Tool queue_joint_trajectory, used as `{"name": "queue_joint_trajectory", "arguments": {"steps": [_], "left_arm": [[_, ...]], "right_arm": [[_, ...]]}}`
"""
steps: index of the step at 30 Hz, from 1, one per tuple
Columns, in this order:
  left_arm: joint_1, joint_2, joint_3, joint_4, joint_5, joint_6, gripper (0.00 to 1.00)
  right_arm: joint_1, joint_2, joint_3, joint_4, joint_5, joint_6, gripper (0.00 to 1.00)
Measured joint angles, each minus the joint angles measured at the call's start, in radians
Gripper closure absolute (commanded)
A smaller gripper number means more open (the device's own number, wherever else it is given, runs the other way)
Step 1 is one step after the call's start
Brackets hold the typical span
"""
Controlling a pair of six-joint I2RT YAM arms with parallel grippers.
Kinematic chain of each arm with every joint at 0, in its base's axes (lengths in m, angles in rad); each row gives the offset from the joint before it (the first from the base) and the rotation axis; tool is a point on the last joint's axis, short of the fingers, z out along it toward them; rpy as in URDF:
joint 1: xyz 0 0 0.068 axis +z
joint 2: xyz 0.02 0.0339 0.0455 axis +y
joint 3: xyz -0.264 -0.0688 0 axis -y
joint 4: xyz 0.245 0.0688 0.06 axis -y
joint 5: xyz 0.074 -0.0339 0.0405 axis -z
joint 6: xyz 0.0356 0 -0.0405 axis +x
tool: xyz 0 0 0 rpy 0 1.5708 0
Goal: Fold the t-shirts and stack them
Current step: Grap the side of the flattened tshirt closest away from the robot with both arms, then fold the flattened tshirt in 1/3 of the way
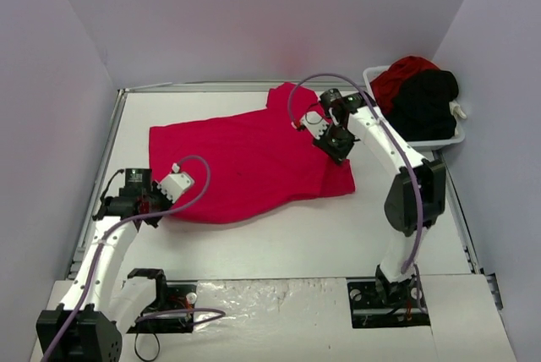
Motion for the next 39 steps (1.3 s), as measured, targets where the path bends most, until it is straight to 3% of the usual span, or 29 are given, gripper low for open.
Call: {"name": "queue_joint_trajectory", "arguments": {"steps": [19,28,33,39], "left_arm": [[0.129,0.339,0.249,0.071,0.060,-0.010,0.98],[0.132,0.549,0.316,0.075,0.075,0.022,0.92],[0.132,0.629,0.350,0.090,0.076,0.027,0.71],[0.132,0.646,0.358,0.105,0.074,0.022,0.60]], "right_arm": [[-0.018,0.550,0.691,-0.022,0.045,-0.040,1.00],[-0.023,0.681,0.757,0.014,0.073,-0.045,1.00],[-0.024,0.712,0.760,0.062,0.085,-0.038,1.00],[-0.025,0.712,0.771,0.114,0.088,-0.023,1.00]]}}
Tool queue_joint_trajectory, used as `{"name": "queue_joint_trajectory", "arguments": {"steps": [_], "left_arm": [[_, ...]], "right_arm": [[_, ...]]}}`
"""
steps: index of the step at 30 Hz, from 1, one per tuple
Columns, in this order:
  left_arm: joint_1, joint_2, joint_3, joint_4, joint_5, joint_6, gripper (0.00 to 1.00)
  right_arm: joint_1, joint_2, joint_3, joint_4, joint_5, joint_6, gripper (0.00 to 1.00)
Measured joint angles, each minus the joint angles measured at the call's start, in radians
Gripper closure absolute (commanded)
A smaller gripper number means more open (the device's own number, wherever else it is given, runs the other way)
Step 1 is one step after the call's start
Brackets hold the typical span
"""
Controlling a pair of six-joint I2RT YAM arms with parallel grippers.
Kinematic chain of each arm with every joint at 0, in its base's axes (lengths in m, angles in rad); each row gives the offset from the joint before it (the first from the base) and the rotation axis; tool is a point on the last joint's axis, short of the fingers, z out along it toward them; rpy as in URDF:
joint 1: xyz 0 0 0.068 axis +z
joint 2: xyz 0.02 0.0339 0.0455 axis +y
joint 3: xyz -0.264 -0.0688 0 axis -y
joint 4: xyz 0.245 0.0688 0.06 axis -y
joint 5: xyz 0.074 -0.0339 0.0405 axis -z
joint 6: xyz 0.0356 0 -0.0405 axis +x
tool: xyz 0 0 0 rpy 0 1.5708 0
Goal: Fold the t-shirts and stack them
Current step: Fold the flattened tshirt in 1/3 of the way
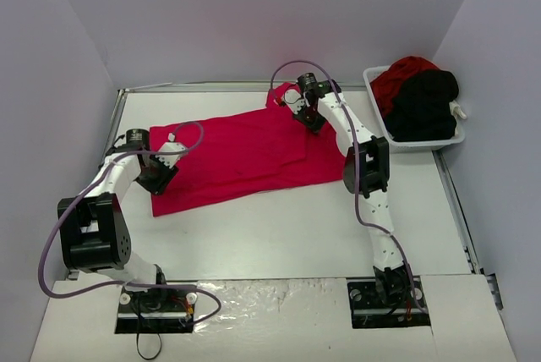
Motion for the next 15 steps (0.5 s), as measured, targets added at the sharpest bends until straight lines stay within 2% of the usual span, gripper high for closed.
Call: {"name": "queue_joint_trajectory", "arguments": {"steps": [1,3,11,12,15], "left_arm": [[0.000,0.000,0.000,0.003,-0.003,-0.003,0.52],[0.000,-0.003,0.000,0.015,-0.010,-0.013,0.46],[0.000,-0.096,-0.025,0.047,-0.035,-0.029,0.43],[0.000,-0.105,-0.025,0.049,-0.039,-0.031,0.42],[0.000,-0.130,-0.039,0.053,-0.045,-0.036,0.42]], "right_arm": [[0.000,0.000,0.003,0.007,0.000,0.005,1.00],[0.000,0.000,0.005,0.022,0.000,0.009,1.00],[0.002,0.005,0.016,0.076,0.003,0.034,1.00],[0.002,0.009,0.021,0.082,0.004,0.036,0.88],[0.003,0.017,0.024,0.108,0.015,0.050,0.67]]}}
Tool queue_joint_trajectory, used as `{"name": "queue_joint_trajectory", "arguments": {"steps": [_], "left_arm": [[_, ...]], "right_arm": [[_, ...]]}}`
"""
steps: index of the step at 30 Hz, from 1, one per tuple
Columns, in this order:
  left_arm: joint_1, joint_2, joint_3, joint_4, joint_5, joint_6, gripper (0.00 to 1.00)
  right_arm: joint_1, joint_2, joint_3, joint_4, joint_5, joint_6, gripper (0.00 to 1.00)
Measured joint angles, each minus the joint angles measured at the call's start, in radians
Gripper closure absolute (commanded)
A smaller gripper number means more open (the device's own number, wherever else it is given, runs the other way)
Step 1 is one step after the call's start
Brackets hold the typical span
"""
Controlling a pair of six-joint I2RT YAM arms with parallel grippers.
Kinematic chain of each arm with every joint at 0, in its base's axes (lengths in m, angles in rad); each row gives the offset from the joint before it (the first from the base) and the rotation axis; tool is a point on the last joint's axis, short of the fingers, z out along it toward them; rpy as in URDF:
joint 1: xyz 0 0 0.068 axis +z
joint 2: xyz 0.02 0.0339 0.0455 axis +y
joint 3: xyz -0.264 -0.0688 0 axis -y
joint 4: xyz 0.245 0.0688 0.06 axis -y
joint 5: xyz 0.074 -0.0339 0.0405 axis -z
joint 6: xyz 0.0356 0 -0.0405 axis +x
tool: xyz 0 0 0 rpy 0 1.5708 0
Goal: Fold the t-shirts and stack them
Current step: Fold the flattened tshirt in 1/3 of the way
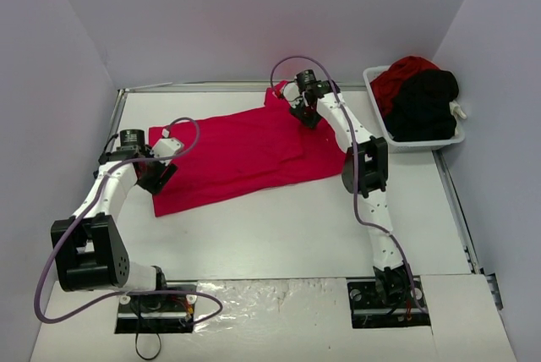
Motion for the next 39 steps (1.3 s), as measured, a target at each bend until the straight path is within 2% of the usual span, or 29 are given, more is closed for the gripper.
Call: {"name": "queue_joint_trajectory", "arguments": {"steps": [3,10,17,23,39], "left_arm": [[0.000,-0.011,-0.014,-0.002,-0.001,-0.005,0.42],[0.000,-0.027,-0.016,-0.010,-0.001,-0.030,0.42],[0.000,-0.111,-0.041,-0.010,0.000,-0.063,0.42],[0.000,-0.146,-0.061,-0.001,0.014,-0.117,0.42],[0.000,-0.147,-0.066,0.019,0.029,-0.179,0.42]], "right_arm": [[0.001,0.010,0.002,0.042,0.024,0.022,0.59],[0.001,0.005,-0.033,0.188,0.053,0.111,0.60],[0.003,-0.155,-0.304,0.217,0.019,0.118,0.68],[0.006,-0.308,-0.477,0.212,-0.051,0.120,0.67],[0.034,-0.320,-0.520,0.146,-0.265,0.120,0.67]]}}
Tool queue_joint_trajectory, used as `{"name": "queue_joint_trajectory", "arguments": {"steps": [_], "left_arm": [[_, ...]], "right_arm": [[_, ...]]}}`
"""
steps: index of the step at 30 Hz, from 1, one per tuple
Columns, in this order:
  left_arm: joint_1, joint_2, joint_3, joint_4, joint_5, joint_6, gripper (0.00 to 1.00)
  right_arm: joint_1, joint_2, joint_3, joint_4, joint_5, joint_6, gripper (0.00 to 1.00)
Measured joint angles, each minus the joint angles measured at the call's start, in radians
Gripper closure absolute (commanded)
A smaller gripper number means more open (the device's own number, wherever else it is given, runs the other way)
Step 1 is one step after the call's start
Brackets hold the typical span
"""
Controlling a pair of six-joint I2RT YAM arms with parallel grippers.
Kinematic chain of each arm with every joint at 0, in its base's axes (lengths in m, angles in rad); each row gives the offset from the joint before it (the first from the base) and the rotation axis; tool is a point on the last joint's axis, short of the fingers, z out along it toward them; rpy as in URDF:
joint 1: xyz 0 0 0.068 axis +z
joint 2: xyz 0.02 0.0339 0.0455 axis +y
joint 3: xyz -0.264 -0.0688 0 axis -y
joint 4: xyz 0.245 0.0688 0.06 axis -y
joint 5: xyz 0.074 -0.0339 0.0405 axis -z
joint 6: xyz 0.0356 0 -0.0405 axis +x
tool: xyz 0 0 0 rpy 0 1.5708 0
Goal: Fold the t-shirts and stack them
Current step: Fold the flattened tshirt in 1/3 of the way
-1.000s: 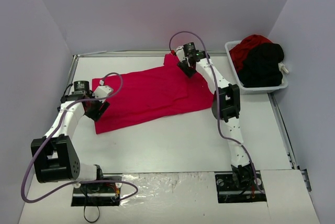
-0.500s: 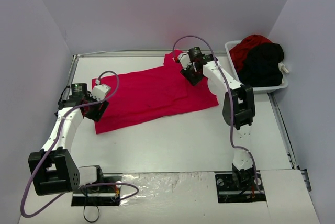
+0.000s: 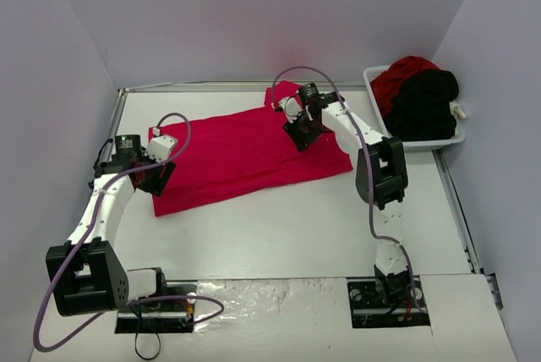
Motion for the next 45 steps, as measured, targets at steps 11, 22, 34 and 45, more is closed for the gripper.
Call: {"name": "queue_joint_trajectory", "arguments": {"steps": [11,22,34,45], "left_arm": [[0.000,0.000,-0.021,0.018,-0.002,0.000,0.41],[0.000,0.000,-0.033,0.033,-0.002,-0.004,0.42],[0.000,0.000,-0.033,0.042,-0.002,-0.006,0.41],[0.000,0.000,-0.033,0.047,0.003,-0.012,0.42]], "right_arm": [[0.015,0.021,-0.026,-0.033,-0.027,0.000,0.65],[0.018,0.027,-0.053,-0.040,-0.033,-0.003,0.68],[0.018,0.072,-0.048,-0.039,-0.041,-0.008,0.98],[0.021,0.072,-0.023,-0.051,-0.030,-0.007,1.00]]}}
